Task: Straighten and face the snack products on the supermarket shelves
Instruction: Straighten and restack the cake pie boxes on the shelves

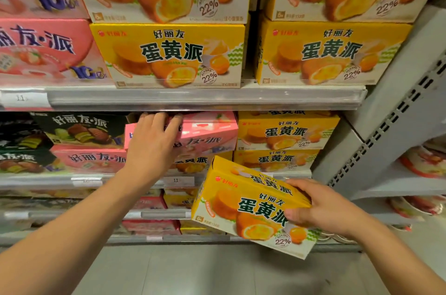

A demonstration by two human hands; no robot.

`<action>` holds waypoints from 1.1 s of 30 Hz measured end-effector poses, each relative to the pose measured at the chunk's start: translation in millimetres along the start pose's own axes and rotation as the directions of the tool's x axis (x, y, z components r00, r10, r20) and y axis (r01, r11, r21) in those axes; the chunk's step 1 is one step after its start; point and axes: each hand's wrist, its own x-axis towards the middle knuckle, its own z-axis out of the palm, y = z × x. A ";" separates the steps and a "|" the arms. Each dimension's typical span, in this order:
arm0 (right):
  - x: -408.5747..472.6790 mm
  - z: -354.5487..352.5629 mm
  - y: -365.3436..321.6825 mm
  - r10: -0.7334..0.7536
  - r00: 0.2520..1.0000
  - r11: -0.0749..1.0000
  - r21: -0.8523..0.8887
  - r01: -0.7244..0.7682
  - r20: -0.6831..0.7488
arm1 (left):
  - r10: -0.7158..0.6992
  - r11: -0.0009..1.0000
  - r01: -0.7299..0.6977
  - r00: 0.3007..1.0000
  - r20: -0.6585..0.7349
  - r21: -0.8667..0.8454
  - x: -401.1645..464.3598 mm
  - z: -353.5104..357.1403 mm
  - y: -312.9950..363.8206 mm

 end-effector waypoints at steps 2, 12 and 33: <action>0.0 -0.8 0.3 -0.017 1.000 1.000 -0.002 0.017 0.021 | -0.022 0.999 0.022 1.000 -0.010 -0.049 -14.4 -3.2 2.0; 8.1 -5.6 -53.3 -0.168 0.985 0.972 -0.159 0.172 0.043 | -0.177 0.963 0.221 0.951 0.253 -0.156 -112.6 9.9 -32.0; 97.7 45.6 -172.7 -0.339 0.867 0.743 -0.669 0.008 -0.365 | -0.194 0.950 0.278 0.880 0.434 -0.141 -213.1 36.5 -117.3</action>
